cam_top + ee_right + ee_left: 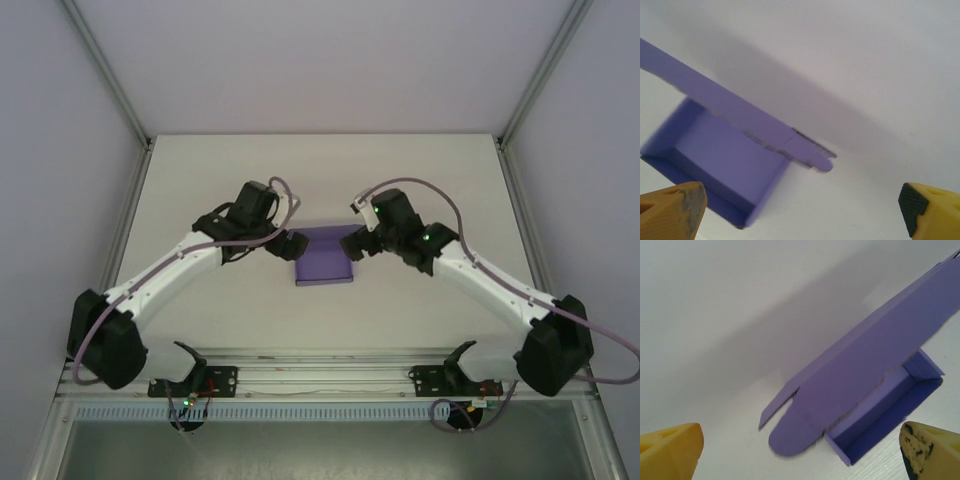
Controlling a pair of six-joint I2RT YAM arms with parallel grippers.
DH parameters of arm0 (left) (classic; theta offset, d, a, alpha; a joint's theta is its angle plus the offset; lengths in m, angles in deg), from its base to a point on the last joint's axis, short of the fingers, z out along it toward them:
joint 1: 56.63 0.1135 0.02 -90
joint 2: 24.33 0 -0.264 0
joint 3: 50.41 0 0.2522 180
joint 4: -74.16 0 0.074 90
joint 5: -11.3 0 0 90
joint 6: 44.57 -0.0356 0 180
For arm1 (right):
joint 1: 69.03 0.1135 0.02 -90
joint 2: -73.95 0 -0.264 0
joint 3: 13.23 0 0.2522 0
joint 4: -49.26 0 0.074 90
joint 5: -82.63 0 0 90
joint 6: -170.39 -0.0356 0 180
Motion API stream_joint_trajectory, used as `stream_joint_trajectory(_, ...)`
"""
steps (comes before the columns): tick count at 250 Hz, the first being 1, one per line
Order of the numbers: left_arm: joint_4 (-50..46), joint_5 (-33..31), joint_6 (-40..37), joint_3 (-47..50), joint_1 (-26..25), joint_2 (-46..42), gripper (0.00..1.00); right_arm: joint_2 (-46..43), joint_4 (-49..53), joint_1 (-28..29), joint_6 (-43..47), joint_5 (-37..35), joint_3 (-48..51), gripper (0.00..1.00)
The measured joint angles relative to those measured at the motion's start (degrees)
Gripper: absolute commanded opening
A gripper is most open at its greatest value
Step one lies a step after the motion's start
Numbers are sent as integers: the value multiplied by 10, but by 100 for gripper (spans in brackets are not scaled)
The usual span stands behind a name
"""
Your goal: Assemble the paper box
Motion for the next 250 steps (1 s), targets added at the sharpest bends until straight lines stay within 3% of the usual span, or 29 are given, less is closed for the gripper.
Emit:
stream_joint_trajectory(70,-18,20,-135,-31,12,50,77,131,98,-71,221,114,-117,90)
stream_joint_trajectory(111,-43,35,-185,-69,35,96,57,189,134,-76,281,134,-171,63)
stream_joint_trajectory(145,-63,46,-207,-105,40,142,16,221,148,-76,291,136,-192,31)
stream_joint_trajectory(169,-73,46,-218,-119,40,162,0,225,152,-76,291,135,-194,16)
stream_joint_trajectory(222,-80,38,-212,-129,40,165,0,225,152,-76,269,132,-194,1)
stream_joint_trajectory(250,-74,27,-186,-130,40,164,0,225,139,-75,240,129,-194,0)
